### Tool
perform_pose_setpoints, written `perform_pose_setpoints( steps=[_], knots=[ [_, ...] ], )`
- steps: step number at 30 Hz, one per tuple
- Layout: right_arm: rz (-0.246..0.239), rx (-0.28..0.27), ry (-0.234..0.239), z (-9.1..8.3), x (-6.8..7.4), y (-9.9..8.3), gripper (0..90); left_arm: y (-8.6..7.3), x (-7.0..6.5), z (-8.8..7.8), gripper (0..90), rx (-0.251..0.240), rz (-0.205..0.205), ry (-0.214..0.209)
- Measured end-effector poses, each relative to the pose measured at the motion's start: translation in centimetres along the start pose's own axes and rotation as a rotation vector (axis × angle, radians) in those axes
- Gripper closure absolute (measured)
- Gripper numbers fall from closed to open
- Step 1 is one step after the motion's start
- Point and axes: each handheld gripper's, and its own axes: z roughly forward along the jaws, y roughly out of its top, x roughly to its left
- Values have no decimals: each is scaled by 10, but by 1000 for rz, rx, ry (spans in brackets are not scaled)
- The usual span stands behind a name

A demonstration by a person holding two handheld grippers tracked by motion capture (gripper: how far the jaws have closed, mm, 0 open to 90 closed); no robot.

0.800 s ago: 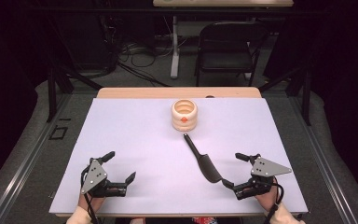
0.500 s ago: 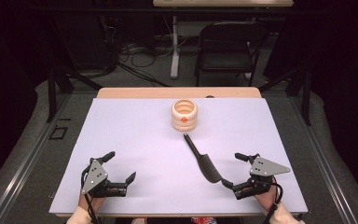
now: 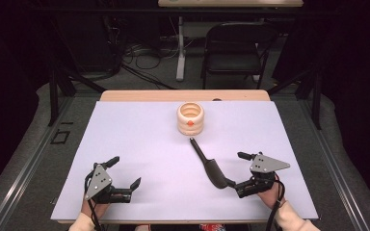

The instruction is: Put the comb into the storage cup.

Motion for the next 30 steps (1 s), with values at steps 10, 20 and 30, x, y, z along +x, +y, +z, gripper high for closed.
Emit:
perform_pose_setpoints(
  steps=[10, 20, 30],
  knots=[
    [6, 5, 13, 15, -10, 7, 0, 0, 0, 1, 0, 6, 0, 4],
    [1, 34, 40, 35, -15, 14, 0, 0, 0, 1, 0, 4, -1, 4],
    [3, 65, 57, 52, -23, 19, 0, 0, 1, 0, 0, 0, 0, 6]
  ],
)
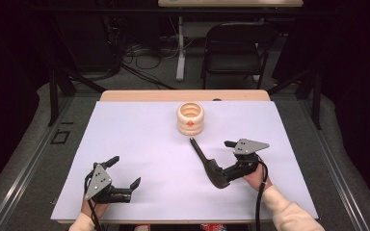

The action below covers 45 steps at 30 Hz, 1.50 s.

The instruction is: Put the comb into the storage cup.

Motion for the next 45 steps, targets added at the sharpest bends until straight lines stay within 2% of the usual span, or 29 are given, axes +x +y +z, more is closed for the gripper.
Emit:
perform_pose_setpoints(
  steps=[7, 11, 18, 32, 45],
  knots=[
    [-6, 13, 19, 11, -3, 4, 0, 0, 0, 0, 0, -1, 3, 3],
    [-23, 22, 49, 18, -3, 7, 0, 0, 0, 0, 0, 2, 3, 3],
    [-23, 36, 54, 32, -8, 14, 0, 0, -1, 0, 0, 4, 4, 0],
    [-14, 28, 48, 47, -15, 24, 0, 0, -1, 1, 0, 11, 3, 3],
    [-11, 40, 62, 59, -19, 30, 20, 0, -2, 2, 0, 13, 9, 4]
  ],
)
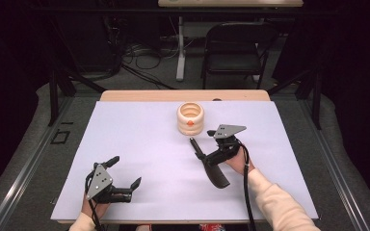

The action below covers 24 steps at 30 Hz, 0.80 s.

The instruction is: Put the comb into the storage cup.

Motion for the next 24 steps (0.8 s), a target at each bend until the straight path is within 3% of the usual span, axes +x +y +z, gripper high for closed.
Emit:
perform_pose_setpoints(
  steps=[11, 15, 16, 17, 23, 24],
  knots=[
    [-13, 16, -18, 9, -4, 4, 252, 0, 0, 0, 1, -1, 1, 4],
    [-16, 32, -27, 15, -8, 7, 457, 0, 0, 0, 1, -2, 2, 5],
    [-16, 32, -27, 15, -8, 7, 457, 0, 0, 0, 1, -2, 2, 6],
    [-18, 36, -25, 17, -9, 7, 512, 0, 0, 0, 1, -2, 2, 5],
    [-35, 88, -35, 28, -13, 6, 801, 0, 0, 0, 1, -1, 3, 7],
    [-35, 88, -35, 28, -13, 6, 801, 0, 0, 0, 1, -2, 3, 7]
  ],
)
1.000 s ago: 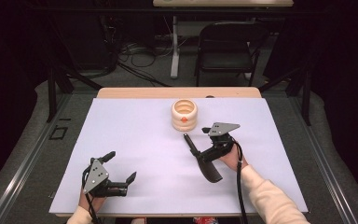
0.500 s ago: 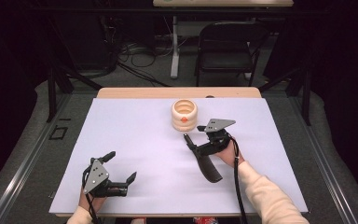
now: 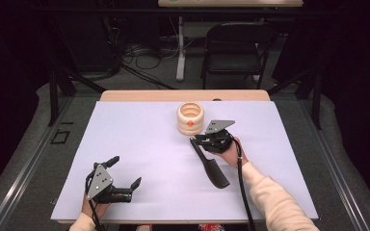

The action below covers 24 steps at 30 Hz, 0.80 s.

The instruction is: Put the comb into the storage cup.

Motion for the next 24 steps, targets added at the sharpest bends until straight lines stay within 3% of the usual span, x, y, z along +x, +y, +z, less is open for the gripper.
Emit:
perform_pose_setpoints(
  steps=[1, 5, 14, 24],
  knots=[
    [-1, 17, -9, 3, -1, 0, 849, 0, 0, 0, 0, 0, 1, -1],
    [0, 38, -6, 9, -3, 1, 900, 0, 0, 0, 0, 1, 2, 0],
    [-15, 103, -20, 24, -4, 1, 900, 0, 0, 0, 1, 1, 0, 0],
    [-46, 135, -24, 35, -3, 0, 900, 0, 0, 0, 1, 3, 1, 1]
  ],
)
